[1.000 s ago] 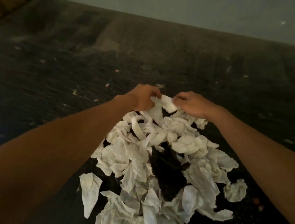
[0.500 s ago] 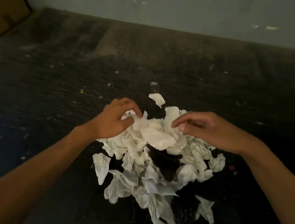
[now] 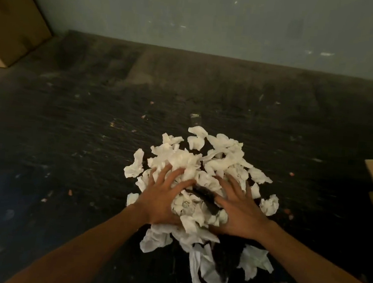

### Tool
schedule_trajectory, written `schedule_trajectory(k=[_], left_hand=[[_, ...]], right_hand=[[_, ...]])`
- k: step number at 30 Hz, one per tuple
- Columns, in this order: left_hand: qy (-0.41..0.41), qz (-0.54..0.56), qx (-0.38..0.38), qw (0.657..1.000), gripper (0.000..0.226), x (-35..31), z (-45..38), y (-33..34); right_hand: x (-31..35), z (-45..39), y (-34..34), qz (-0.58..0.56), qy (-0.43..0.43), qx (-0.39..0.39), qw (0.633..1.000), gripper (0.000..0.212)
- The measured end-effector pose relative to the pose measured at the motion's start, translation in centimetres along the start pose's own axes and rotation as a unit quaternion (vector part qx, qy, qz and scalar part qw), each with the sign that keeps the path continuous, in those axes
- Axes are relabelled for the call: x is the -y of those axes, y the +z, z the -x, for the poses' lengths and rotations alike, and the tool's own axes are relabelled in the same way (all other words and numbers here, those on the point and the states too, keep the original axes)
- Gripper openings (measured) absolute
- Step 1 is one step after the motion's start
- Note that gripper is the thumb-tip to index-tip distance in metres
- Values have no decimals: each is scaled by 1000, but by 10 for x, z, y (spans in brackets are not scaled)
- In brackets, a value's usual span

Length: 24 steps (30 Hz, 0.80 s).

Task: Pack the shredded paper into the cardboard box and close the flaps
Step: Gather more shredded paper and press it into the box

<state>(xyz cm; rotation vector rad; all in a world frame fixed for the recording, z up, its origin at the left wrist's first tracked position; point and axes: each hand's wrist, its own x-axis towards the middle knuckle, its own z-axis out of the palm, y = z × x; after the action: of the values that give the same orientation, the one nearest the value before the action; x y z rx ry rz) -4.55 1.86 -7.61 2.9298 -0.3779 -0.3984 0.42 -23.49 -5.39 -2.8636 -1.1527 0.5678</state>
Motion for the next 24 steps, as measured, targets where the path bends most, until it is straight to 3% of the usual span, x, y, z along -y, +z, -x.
schedule_trajectory(k=[7, 13, 19, 24], left_hand=[[-21, 62, -77, 995, 71, -4, -4, 13], [-52, 69, -126, 988, 59, -6, -19, 5], [-130, 158, -196, 959, 46, -13, -20, -18], [-172, 177, -245, 938, 31, -16, -10, -54]], right_hand=[[1, -13, 18, -4, 6, -83, 997, 69], [-7, -33, 21, -31, -21, -172, 984, 55], [-3, -27, -19, -232, 67, -238, 941, 39], [-10, -2, -58, -360, 88, -243, 897, 25]])
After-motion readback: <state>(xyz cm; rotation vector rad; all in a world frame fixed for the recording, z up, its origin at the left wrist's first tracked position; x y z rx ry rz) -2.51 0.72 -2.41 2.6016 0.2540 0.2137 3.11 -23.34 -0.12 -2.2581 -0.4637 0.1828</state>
